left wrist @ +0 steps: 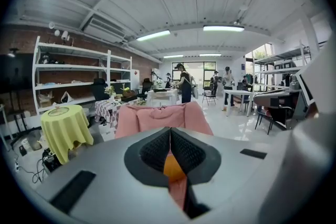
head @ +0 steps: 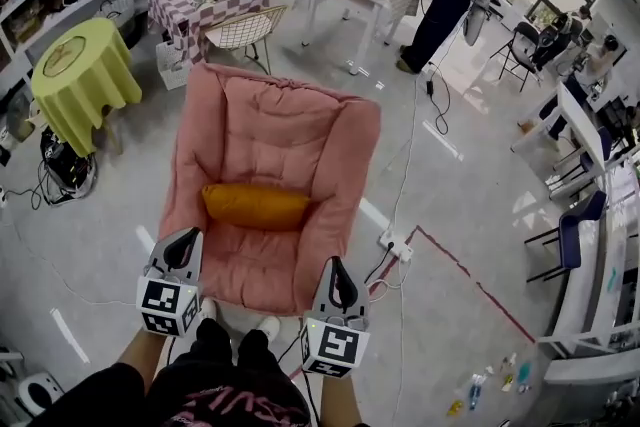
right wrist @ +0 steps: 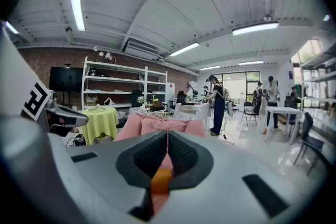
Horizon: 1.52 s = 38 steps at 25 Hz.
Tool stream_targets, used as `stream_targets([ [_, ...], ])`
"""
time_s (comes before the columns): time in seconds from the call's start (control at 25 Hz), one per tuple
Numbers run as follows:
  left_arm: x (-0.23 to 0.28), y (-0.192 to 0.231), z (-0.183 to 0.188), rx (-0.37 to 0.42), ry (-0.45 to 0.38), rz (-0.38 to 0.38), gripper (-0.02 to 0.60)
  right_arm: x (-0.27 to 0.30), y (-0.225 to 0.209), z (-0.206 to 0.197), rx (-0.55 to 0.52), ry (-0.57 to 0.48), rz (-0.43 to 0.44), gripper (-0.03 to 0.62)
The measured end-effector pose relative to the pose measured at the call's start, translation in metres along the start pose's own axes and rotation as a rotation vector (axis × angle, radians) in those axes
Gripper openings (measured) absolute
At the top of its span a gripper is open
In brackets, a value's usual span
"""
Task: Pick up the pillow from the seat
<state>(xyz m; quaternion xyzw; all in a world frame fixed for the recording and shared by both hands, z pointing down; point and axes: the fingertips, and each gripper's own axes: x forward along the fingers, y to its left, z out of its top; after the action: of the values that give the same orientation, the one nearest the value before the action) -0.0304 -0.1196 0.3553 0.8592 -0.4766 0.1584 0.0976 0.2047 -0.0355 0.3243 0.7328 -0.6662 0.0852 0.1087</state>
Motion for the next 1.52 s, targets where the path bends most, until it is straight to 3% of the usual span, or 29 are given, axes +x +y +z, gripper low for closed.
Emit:
stream_targets([
  [0.36,0.015,0.041,0.002,0.006,0.008,-0.005,0.009,0.027,0.020,0.006,-0.001,0.004,-0.013,0.020],
  [0.76,0.030,0.056,0.001,0.015,0.012,-0.021,0.009,0.048,0.025,0.002,-0.008,0.024,-0.018,0.020],
  [1.52,0.061,0.087,-0.047,-0.023,0.092,0.012,0.009,0.088,0.041,-0.044,-0.040,0.107,0.024,0.021],
])
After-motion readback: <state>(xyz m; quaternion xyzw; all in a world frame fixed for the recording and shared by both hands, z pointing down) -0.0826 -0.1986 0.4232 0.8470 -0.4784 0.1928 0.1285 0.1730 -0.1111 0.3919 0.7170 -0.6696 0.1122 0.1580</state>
